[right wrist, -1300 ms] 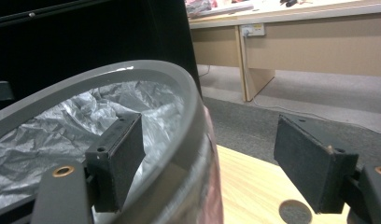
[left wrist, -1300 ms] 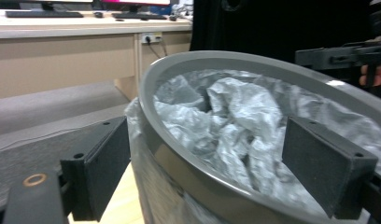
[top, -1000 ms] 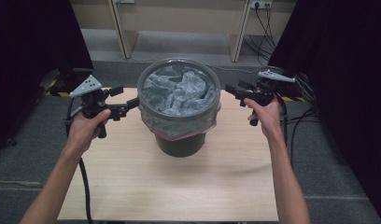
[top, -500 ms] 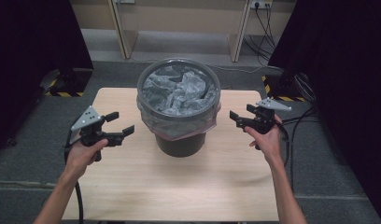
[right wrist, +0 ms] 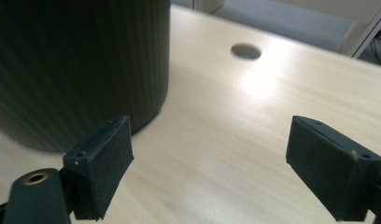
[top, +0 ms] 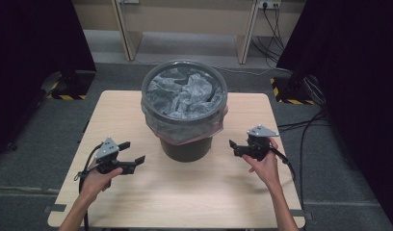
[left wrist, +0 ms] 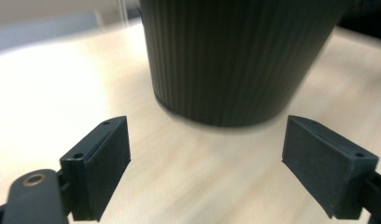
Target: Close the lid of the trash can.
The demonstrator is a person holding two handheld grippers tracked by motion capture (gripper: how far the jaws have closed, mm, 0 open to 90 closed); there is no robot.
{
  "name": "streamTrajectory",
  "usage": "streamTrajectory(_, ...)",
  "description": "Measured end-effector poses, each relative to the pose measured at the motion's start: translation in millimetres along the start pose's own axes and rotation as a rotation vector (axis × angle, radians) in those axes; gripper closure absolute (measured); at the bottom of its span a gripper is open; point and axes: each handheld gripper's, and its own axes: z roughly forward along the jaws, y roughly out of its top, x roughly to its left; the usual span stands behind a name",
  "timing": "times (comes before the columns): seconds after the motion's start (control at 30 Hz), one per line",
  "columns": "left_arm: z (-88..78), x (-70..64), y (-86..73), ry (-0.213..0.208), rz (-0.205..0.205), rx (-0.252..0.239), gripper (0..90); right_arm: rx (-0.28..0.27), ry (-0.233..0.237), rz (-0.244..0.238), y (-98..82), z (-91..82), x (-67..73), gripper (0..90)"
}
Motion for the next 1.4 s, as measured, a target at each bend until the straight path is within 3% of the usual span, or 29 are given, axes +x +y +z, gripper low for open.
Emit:
streamTrajectory(0.07,4.0,-2.8,-9.2,0.022,0.02,0.01,14.8,0.013,-0.003,-0.009,-6.1,3.2,4.2,15.1)
streamTrajectory(0.13,8.1,-3.0,-15.1,0.017,0.045,0.073,14.7,0.042,0.012,-0.018,-13.5,7.1,8.8,15.4)
streamTrajectory(0.17,9.4,-3.6,-19.0,0.038,0.054,0.069,14.7,0.056,0.018,-0.027,-17.4,8.8,10.7,15.4)
streamTrajectory(0.23,12.7,-2.3,-26.6,0.034,0.033,0.093,14.7,0.082,0.027,-0.035,-26.2,11.7,15.1,15.4)
streamTrajectory(0.3,16.0,-0.3,-30.6,0.04,0.035,0.151,14.7,0.102,0.037,-0.035,-33.2,14.1,17.8,15.9)
streamTrajectory(0.33,16.0,-0.3,-30.6,0.04,0.035,0.151,14.6,0.102,0.037,-0.035,-33.2,14.1,17.8,15.9)
streamTrajectory(0.37,18.9,2.4,-35.0,0.038,0.002,0.161,14.7,0.12,0.04,-0.031,-38.5,17.0,19.0,16.3)
streamTrajectory(0.43,20.5,4.3,-37.7,0.033,-0.02,0.169,14.8,0.129,0.037,-0.036,-39.7,18.2,19.1,16.3)
streamTrajectory(0.53,25.8,7.0,-43.0,0.041,-0.025,0.235,14.9,0.142,0.047,-0.032,-42.2,19.8,23.2,17.1)
streamTrajectory(0.67,26.0,3.9,-44.0,0.061,-0.011,0.262,14.9,0.177,0.038,-0.027,-45.7,20.0,26.0,17.5)
streamTrajectory(1.1,24.5,2.6,-45.0,0.061,-0.008,0.264,14.0,0.251,0.017,-0.034,-60.7,18.7,39.7,17.3)
streamTrajectory(1.4,24.5,2.7,-44.9,0.061,-0.006,0.265,13.9,0.228,0.012,0.038,-74.6,5.2,40.4,15.0)
